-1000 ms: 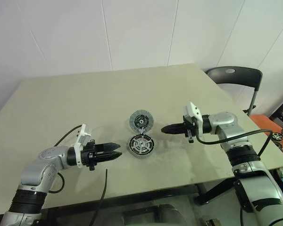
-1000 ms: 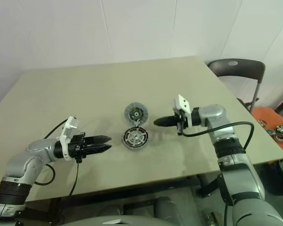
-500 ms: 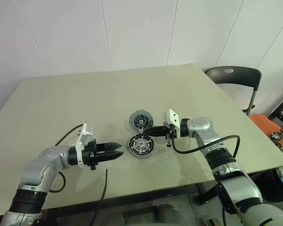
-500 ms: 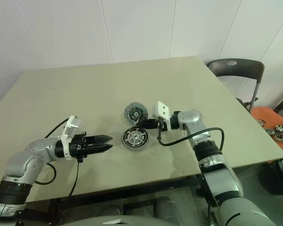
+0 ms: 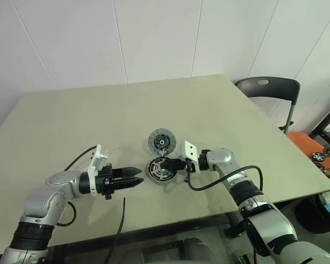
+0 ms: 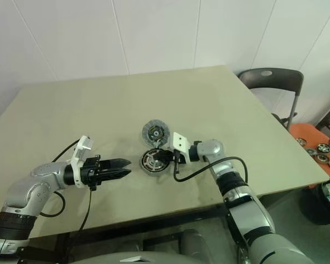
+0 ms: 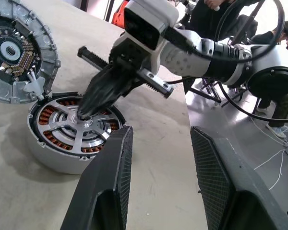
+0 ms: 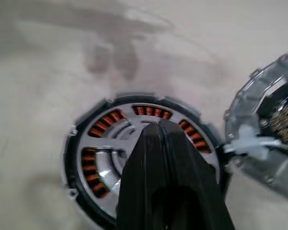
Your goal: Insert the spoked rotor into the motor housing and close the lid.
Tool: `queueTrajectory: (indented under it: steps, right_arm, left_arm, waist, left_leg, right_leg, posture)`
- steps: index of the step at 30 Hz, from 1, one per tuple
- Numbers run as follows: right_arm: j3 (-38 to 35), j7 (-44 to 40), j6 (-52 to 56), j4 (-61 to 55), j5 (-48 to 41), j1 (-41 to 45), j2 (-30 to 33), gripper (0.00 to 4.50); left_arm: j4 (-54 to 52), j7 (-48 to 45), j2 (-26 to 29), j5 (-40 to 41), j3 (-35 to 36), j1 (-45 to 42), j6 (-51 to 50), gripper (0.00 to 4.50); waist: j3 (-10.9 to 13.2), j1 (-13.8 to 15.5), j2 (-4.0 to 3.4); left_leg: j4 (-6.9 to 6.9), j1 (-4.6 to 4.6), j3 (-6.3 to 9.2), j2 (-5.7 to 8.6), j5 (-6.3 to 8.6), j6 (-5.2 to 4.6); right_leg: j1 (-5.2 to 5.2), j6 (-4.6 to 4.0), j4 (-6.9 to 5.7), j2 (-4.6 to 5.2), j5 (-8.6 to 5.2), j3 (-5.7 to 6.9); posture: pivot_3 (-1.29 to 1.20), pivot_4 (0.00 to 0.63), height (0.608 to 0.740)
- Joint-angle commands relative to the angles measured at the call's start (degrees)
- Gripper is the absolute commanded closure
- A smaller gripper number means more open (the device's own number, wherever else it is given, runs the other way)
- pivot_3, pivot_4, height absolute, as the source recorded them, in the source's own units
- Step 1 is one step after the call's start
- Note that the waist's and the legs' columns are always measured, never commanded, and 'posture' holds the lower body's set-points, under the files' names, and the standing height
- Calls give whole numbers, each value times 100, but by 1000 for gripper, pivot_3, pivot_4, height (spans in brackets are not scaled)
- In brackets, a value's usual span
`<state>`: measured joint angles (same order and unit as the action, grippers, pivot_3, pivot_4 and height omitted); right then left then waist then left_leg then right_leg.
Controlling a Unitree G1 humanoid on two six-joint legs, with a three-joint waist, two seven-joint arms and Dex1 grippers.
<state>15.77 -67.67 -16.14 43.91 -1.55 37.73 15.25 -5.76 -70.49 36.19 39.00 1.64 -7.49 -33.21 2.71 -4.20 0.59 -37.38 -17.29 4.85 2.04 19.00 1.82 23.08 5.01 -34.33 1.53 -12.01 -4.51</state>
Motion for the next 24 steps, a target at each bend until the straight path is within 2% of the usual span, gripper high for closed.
queueTrajectory:
  steps: [1, 4, 9, 12, 18, 20, 24]
  right_arm:
    - [181, 587, -292, 692, 602, 158, 89, 4500]
    - [154, 389, -468, 770, 528, 193, 133, 4500]
    - [-466, -259, 302, 252, -533, 338, -154, 4500]
    - [-653, -523, 959, -174, -945, 391, -243, 4500]
    - [-873, -706, 2397, -1128, -1629, 475, -320, 4500]
    - [-773, -708, 2392, -1171, -1511, 439, -289, 4500]
    - [-38, -673, 1243, -742, -491, 74, -76, 4500]
  left_arm:
    - [-163, 15, 68, 54, 172, -37, 77, 2438]
    - [-185, 31, 70, 59, 191, 13, 94, 2438]
    - [-137, 39, 53, 42, 209, 32, 147, 2438]
    - [-114, 44, 39, 38, 203, 22, 163, 2438]
    - [38, 8, 37, 15, 208, -19, 248, 2438]
    - [64, 5, 34, 16, 212, -22, 265, 2438]
    - [96, -8, 40, 24, 228, -17, 284, 2438]
  waist:
    - [-3, 6, 4]
    - [-3, 16, 5]
    - [-1, 8, 3]
    - [1, 10, 0]
    - [0, 28, -1]
    - [0, 34, -1]
    - [-3, 30, 3]
  left_leg:
    - [-4, 2, 0, 0, -1, 1]
    - [-7, 41, 1, 1, -2, 2]
    - [2, 74, 1, -1, -2, 1]
    - [10, 61, 2, -3, -2, 1]
    - [6, -20, 15, -3, -2, 2]
    - [10, -21, 14, -2, -2, 2]
    - [13, -21, 9, 1, -2, 2]
  right_leg:
    - [-7, -22, -2, -1, -10, 0]
    - [-44, -9, 1, -4, -20, 5]
    - [-69, -2, 6, -3, -25, -3]
    - [-47, -19, 2, -3, -11, -5]
    - [31, 1, -10, 4, 4, 4]
    - [31, 0, -6, 6, 4, 6]
    - [28, 1, 4, 5, 3, 7]
  posture:
    - [0, 0, 740]
    - [0, 0, 740]
    - [0, 0, 740]
    - [0, 0, 740]
    - [0, 0, 740]
    - [0, 0, 740]
    - [0, 0, 740]
